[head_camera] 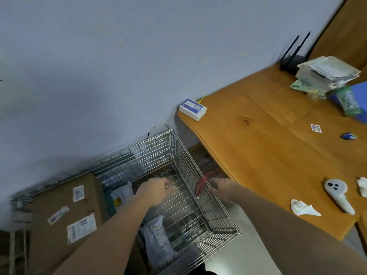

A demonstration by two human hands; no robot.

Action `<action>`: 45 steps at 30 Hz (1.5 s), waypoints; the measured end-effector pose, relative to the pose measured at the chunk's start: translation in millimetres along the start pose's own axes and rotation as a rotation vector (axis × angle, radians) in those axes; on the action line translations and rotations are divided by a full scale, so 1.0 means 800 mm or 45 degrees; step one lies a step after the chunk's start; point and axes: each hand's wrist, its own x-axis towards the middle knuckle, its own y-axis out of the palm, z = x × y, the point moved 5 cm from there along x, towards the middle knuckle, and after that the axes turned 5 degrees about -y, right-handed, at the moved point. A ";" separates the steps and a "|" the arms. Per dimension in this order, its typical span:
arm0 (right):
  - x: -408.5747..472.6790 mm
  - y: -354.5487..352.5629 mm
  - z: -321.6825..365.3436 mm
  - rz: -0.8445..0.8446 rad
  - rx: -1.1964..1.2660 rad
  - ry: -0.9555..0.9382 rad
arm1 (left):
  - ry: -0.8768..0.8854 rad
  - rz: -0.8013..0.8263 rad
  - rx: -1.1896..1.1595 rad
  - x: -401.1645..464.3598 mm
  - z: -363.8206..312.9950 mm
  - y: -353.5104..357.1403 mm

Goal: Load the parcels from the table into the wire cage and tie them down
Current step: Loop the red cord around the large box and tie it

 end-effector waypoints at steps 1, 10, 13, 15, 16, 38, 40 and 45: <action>0.013 0.001 -0.005 0.005 0.014 -0.006 | -0.017 0.019 -0.016 0.010 -0.002 0.008; 0.130 0.036 -0.039 0.129 0.342 -0.015 | -0.086 0.222 -0.125 0.079 -0.047 0.070; 0.159 0.056 -0.041 0.160 0.488 0.024 | -0.078 0.227 -0.215 0.076 -0.041 0.088; 0.169 0.068 -0.039 0.138 0.621 0.062 | -0.090 0.223 -0.221 0.071 -0.031 0.101; 0.172 0.072 -0.039 0.094 0.702 0.083 | -0.105 0.233 -0.228 0.068 -0.026 0.109; -0.013 0.076 0.020 -0.612 1.686 0.085 | -0.066 -0.053 -0.408 -0.038 -0.023 0.138; -0.022 0.068 0.029 -0.565 1.705 -0.018 | -0.057 -0.060 -0.452 -0.049 -0.028 0.147; -0.062 0.038 0.073 -0.500 1.299 -0.370 | 0.150 -0.267 -0.654 -0.060 -0.056 0.130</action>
